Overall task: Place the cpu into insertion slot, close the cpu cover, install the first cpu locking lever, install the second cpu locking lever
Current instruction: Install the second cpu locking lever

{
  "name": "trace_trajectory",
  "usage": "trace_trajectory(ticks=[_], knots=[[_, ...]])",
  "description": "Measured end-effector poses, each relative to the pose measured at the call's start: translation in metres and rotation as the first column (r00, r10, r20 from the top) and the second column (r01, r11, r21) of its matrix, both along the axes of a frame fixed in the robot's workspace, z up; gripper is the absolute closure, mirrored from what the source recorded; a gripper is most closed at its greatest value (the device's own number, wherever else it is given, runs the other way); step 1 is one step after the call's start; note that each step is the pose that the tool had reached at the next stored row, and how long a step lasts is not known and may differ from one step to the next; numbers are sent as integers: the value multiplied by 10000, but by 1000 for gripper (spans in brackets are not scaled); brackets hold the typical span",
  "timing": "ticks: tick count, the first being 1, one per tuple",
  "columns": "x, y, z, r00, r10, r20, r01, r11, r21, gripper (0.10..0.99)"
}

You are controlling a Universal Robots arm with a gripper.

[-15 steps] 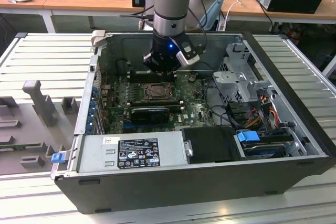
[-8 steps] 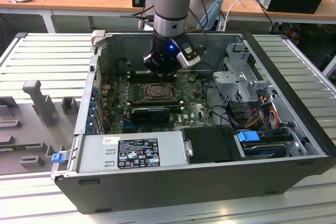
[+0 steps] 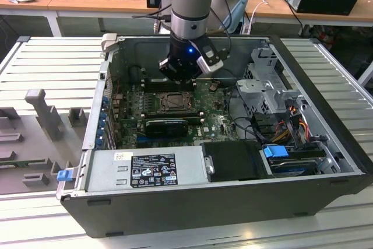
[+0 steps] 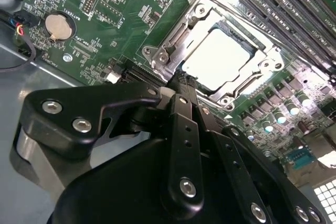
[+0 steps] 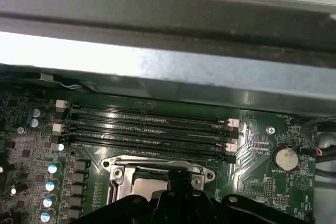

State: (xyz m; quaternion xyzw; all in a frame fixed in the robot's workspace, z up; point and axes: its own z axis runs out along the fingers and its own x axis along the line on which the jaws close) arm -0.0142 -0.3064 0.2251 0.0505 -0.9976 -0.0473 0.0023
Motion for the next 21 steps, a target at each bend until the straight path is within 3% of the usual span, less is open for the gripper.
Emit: trace_trajectory(ticks=[21], knots=[[0,-140,76,10000,1,-1,-1,10000,-1,980]])
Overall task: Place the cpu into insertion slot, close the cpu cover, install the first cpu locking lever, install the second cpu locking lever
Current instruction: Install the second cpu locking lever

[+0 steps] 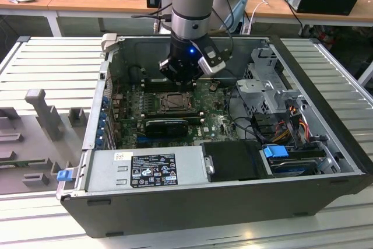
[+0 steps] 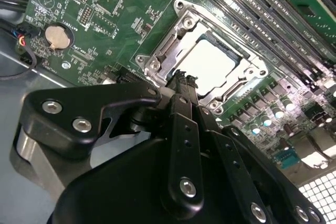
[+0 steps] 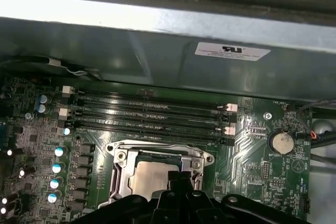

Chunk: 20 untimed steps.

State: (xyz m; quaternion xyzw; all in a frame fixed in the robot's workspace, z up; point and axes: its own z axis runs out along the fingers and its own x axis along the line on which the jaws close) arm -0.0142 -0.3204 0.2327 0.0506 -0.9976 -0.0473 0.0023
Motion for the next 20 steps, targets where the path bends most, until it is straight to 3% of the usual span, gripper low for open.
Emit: trace_trajectory(ticks=[4,12,17,18,20], knots=[[-1,-71,0,10000,-1,0,1,10000,0,980],[0,-130,59,10000,-1,0,1,10000,0,980],[-1,-304,58,10000,-1,1,1,10000,37,980],[-1,-334,59,10000,-1,0,1,10000,64,980],[-1,-368,59,10000,-2,-6,2,9995,307,980]])
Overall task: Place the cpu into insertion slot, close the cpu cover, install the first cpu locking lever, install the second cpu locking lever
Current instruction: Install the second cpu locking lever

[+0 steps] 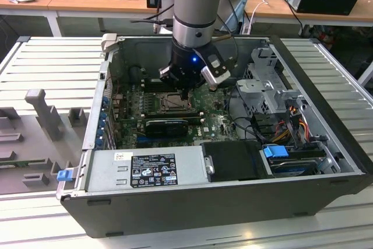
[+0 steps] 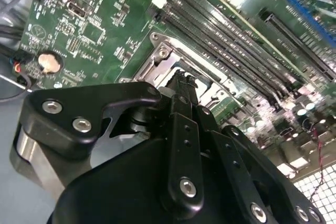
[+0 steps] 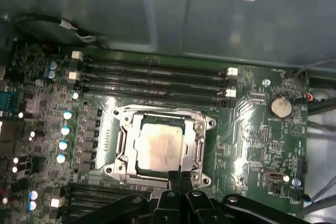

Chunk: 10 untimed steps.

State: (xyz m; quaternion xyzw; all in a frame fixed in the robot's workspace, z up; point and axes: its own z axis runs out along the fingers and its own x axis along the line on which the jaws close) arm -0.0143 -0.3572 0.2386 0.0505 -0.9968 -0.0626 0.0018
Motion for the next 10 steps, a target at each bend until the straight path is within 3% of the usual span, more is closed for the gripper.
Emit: trace_trajectory(ticks=[2,5,6,10], knots=[[0,-9,0,10000,0,-12,0,9994,352,980],[0,-45,-6,10000,0,-12,1,9993,385,980],[-5,-143,-10,10000,-1,-12,2,9993,385,980],[-45,-235,-14,10000,-1,-11,1,9992,391,980]])
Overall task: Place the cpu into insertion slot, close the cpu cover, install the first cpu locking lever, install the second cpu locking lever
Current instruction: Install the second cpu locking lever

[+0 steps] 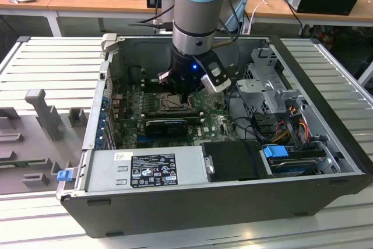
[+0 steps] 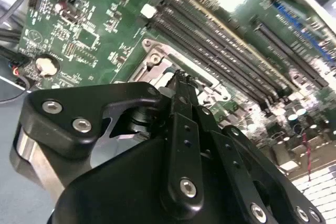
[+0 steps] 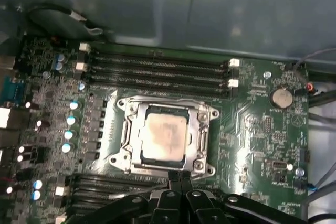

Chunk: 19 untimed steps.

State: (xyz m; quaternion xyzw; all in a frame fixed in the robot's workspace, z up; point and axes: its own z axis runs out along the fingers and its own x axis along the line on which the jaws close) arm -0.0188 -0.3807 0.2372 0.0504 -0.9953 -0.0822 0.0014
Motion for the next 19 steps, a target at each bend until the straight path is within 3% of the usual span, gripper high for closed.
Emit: trace_trajectory(ticks=[2,4,5,12,15,17,19], knots=[[-60,-36,-2,10000,1,0,-1,10000,0,980],[-237,-51,-13,10000,1,2,-1,10000,5,980],[-299,-51,-60,10000,-1,0,1,10000,4,980],[-397,-54,-213,10000,30,-2,-30,10000,48,980],[-456,-123,-243,10000,31,1,-31,9990,436,980],[-471,-157,-256,10000,31,2,-31,9985,552,980],[-504,-212,-269,10000,29,2,-29,9970,776,980]])
